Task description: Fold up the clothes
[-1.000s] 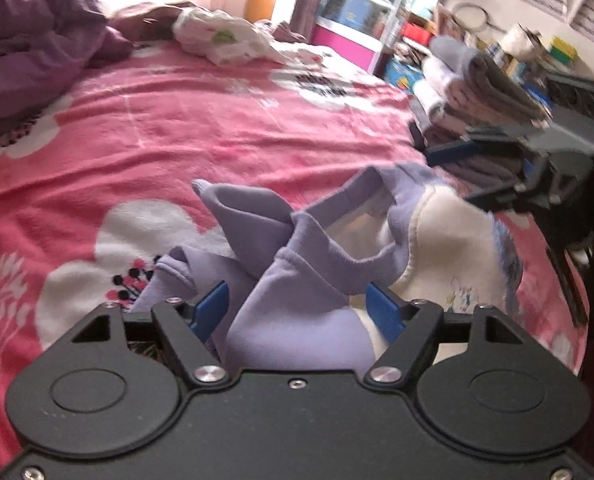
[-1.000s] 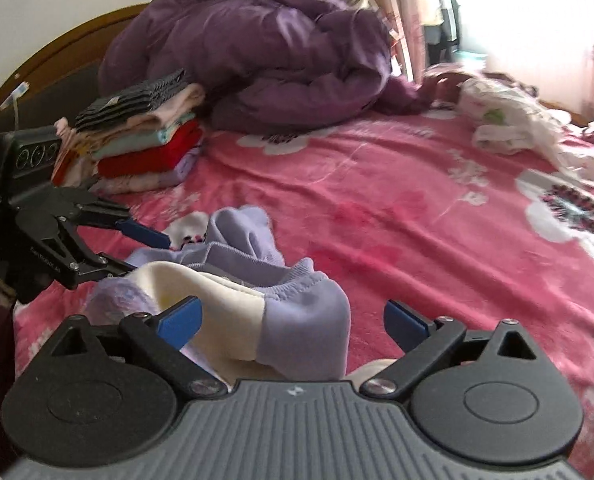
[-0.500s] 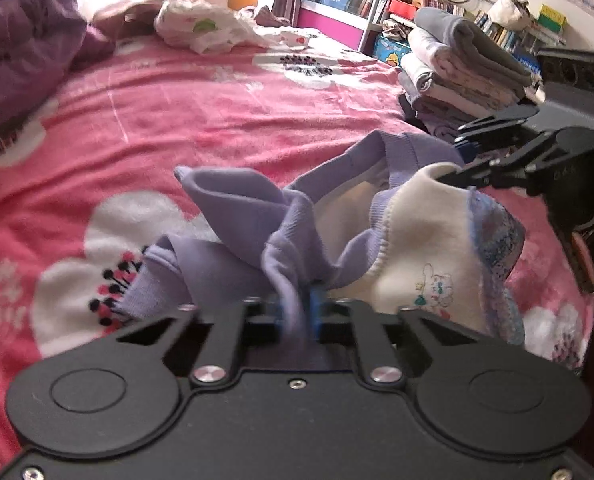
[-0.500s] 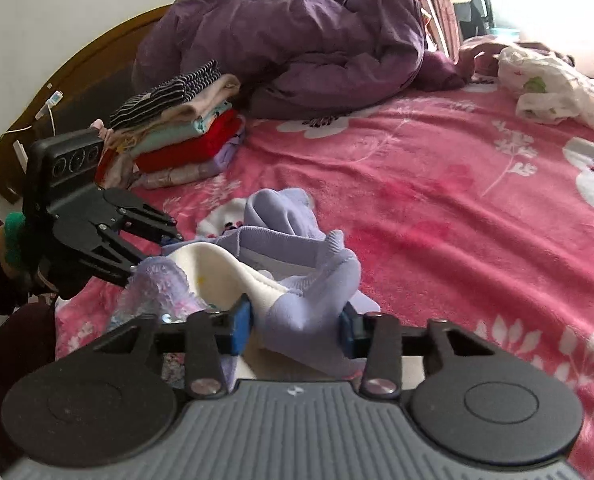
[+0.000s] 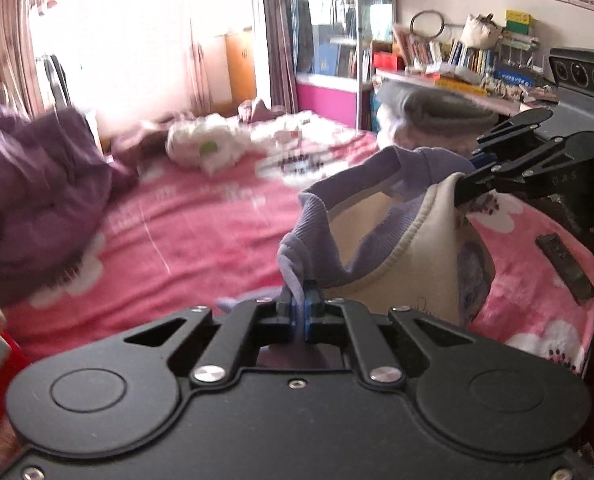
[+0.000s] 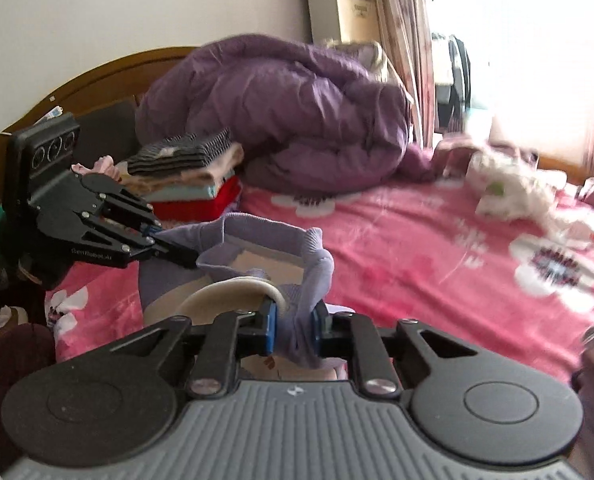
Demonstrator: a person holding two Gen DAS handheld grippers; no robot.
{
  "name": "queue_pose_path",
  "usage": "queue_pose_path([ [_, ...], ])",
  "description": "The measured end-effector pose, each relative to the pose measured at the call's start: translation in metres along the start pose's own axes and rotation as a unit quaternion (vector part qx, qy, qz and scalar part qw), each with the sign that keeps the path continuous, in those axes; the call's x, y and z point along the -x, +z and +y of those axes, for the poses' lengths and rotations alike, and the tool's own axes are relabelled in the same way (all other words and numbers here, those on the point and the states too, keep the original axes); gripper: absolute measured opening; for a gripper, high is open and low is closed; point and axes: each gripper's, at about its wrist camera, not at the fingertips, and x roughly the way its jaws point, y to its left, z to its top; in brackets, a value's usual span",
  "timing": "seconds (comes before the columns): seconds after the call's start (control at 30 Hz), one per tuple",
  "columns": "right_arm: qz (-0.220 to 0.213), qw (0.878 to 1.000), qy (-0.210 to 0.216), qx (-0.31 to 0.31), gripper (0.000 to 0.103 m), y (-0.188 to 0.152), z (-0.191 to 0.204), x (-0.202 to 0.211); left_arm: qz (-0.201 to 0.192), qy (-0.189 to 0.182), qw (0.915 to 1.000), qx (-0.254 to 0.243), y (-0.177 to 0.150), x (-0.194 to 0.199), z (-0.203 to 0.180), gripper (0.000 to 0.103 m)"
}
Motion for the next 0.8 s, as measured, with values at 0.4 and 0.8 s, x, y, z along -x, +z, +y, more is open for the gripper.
queue_pose_path([
  [0.4,-0.04,0.997,-0.022,0.064,0.017,0.029,0.047,0.081,-0.06,0.021,0.9961,-0.06,0.028,0.065,-0.031,0.001],
  [0.8,0.068,0.995,0.065,-0.016,0.033,-0.043,0.047,0.036,0.035,0.012,0.9962,-0.079,-0.034,0.025,-0.051,0.001],
])
